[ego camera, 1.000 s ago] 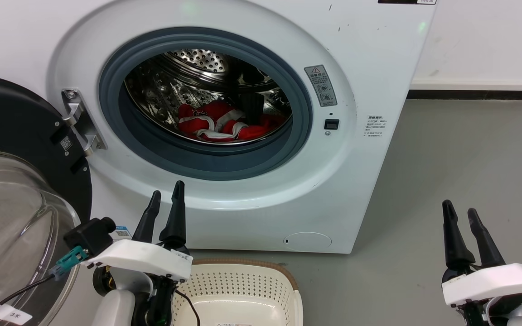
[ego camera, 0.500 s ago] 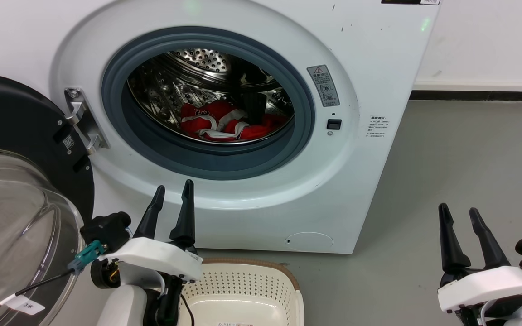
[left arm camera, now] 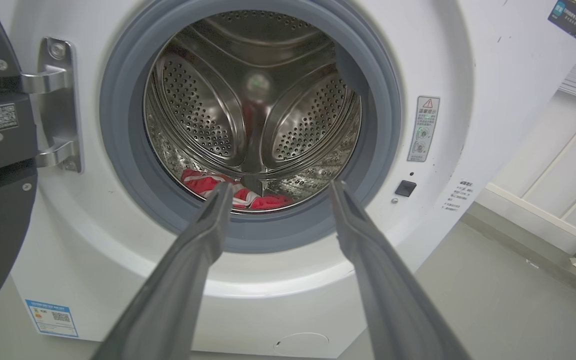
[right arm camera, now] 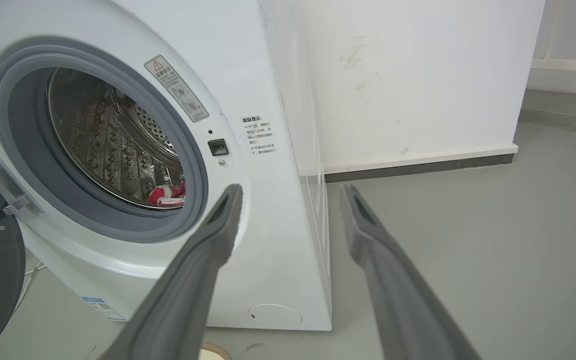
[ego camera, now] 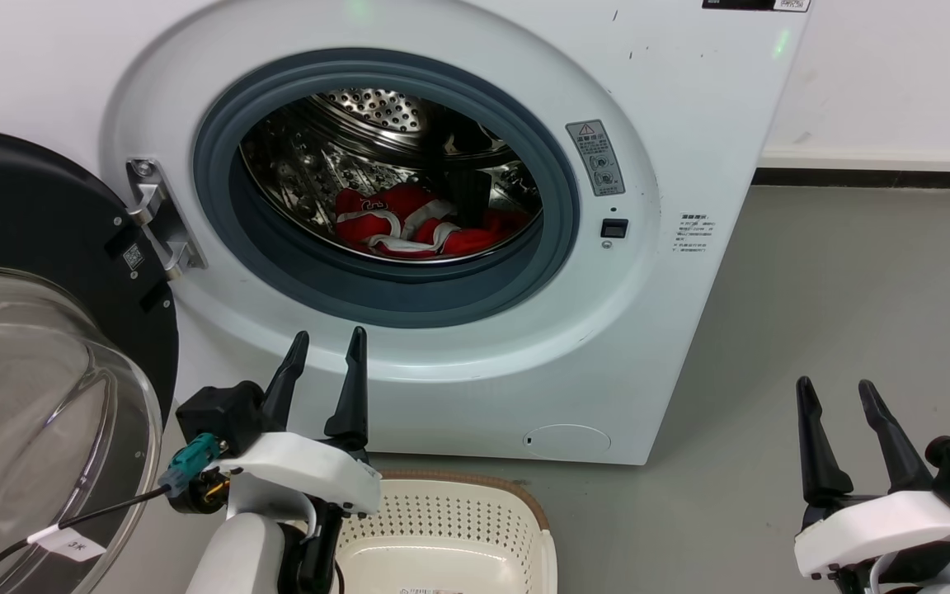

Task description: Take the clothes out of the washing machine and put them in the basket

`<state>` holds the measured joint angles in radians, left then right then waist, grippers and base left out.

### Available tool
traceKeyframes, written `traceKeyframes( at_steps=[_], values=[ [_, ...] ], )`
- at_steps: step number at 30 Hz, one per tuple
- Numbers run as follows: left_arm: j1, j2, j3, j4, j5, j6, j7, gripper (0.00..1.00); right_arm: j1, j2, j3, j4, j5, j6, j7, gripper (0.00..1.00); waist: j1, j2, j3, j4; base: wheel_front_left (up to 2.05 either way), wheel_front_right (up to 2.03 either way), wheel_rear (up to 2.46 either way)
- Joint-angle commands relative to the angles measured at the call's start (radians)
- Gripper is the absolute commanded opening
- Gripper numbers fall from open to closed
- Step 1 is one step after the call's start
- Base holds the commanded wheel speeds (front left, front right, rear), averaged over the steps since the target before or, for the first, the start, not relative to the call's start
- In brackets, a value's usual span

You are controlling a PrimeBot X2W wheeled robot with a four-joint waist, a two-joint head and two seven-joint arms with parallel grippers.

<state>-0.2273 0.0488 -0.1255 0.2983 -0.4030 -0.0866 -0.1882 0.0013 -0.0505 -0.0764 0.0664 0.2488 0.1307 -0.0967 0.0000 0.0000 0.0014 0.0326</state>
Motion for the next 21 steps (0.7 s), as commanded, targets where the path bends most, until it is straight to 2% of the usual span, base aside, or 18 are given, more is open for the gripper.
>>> traceKeyframes(
  at_steps=[1,21],
  values=[
    [-0.019,0.002,-0.005,0.000,0.027,0.004,-0.009,1.00,0.006,0.000,-0.001,-0.014,-0.029,0.000,-0.007,1.00,0.0000,0.0000,0.000,0.001,0.00,0.00,0.00],
    [-0.042,0.002,-0.022,0.031,0.188,0.020,-0.049,1.00,0.025,0.000,0.000,-0.037,-0.186,0.000,-0.018,1.00,0.0000,0.0000,0.003,0.009,0.00,0.00,0.00]
  ],
)
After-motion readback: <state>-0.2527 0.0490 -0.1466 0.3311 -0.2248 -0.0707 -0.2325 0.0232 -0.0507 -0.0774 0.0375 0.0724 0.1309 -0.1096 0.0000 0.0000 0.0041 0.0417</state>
